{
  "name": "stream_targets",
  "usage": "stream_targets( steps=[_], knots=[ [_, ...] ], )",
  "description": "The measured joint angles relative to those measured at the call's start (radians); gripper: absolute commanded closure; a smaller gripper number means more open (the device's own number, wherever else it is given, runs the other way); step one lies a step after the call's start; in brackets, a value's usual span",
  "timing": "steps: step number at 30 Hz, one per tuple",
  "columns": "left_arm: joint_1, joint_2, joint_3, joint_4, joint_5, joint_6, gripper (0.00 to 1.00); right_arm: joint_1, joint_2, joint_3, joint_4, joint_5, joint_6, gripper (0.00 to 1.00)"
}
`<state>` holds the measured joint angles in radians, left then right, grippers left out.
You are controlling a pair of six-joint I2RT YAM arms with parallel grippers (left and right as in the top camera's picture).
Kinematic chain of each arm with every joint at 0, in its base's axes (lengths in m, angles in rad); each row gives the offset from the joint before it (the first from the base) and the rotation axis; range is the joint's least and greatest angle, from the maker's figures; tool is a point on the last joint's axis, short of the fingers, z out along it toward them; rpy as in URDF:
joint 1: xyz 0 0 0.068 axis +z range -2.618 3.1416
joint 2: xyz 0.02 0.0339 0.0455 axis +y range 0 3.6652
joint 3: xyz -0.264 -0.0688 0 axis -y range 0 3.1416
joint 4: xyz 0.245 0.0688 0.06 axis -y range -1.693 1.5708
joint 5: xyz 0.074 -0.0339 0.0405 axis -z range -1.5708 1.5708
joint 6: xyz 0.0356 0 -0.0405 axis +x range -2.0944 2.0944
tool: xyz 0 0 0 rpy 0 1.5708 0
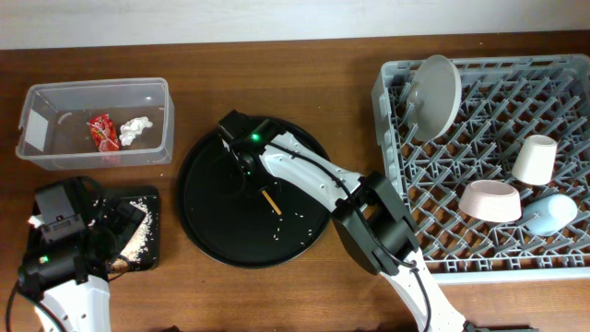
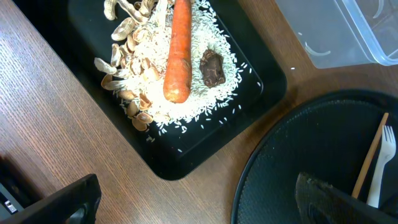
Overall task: Sort waste into correct bins and load items into the dishwasher rack
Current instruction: 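Grasp the wooden chopstick with the right gripper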
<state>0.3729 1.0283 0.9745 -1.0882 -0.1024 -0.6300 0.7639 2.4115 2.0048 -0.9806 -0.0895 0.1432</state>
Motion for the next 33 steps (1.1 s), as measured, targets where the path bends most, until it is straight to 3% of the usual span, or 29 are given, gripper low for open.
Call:
stream_targets(
  steps=[11, 21, 26, 33],
  knots=[
    [0.000, 0.000, 0.000, 0.000, 0.000, 0.000, 0.01, 0.036, 0.000, 0.000, -0.026, 0.119, 0.006, 0.74],
    [0.000, 0.000, 0.000, 0.000, 0.000, 0.000, 0.01, 0.050, 0.000, 0.000, -0.029, 0.130, 0.029, 0.96],
    [0.000, 0.000, 0.000, 0.000, 0.000, 0.000, 0.01, 0.050, 0.004, 0.024, -0.101, 0.118, 0.032, 0.96],
    [0.000, 0.000, 0.000, 0.000, 0.000, 0.000, 0.01, 0.050, 0.018, 0.198, -0.240, 0.108, 0.032, 0.96]
  ],
)
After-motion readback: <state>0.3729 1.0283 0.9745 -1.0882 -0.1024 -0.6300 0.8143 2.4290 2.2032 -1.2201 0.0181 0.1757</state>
